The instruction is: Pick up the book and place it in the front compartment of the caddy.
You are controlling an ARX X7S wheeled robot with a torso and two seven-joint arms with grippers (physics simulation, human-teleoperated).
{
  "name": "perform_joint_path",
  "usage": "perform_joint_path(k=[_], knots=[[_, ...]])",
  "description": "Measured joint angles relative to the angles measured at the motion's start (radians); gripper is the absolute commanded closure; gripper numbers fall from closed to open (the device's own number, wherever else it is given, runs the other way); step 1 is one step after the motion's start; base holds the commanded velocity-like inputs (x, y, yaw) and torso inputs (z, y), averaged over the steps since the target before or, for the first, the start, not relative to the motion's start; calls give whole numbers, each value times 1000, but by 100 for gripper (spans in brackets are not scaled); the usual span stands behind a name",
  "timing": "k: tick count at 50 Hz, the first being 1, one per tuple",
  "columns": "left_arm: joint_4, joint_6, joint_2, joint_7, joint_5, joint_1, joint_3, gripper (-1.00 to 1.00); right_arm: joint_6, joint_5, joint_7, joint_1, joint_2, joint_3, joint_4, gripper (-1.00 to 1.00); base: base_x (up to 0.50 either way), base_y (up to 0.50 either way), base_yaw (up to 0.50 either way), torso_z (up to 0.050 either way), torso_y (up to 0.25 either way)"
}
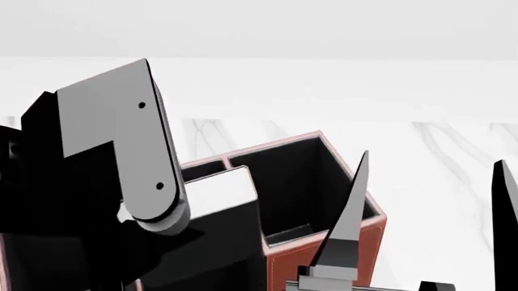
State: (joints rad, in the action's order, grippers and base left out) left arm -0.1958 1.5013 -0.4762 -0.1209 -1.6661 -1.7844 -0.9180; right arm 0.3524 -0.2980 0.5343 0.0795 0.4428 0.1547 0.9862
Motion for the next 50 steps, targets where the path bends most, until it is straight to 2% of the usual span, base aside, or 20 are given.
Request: perform_joint_path(k=[8,23,50], knots=[[30,-17,7,99,99,-60,-47,100,-3,-6,6,0,6,-1,1,-100,0,0,0,0,1],[83,-68,18,195,232,-98,-128,100,-11,-19,17,-3,17,-9,3,-100,0,0,0,0,1],[20,-220,-52,260,395,28,-250,100,-22,-43,42,-14,41,-31,13,-100,0,0,0,1,1]])
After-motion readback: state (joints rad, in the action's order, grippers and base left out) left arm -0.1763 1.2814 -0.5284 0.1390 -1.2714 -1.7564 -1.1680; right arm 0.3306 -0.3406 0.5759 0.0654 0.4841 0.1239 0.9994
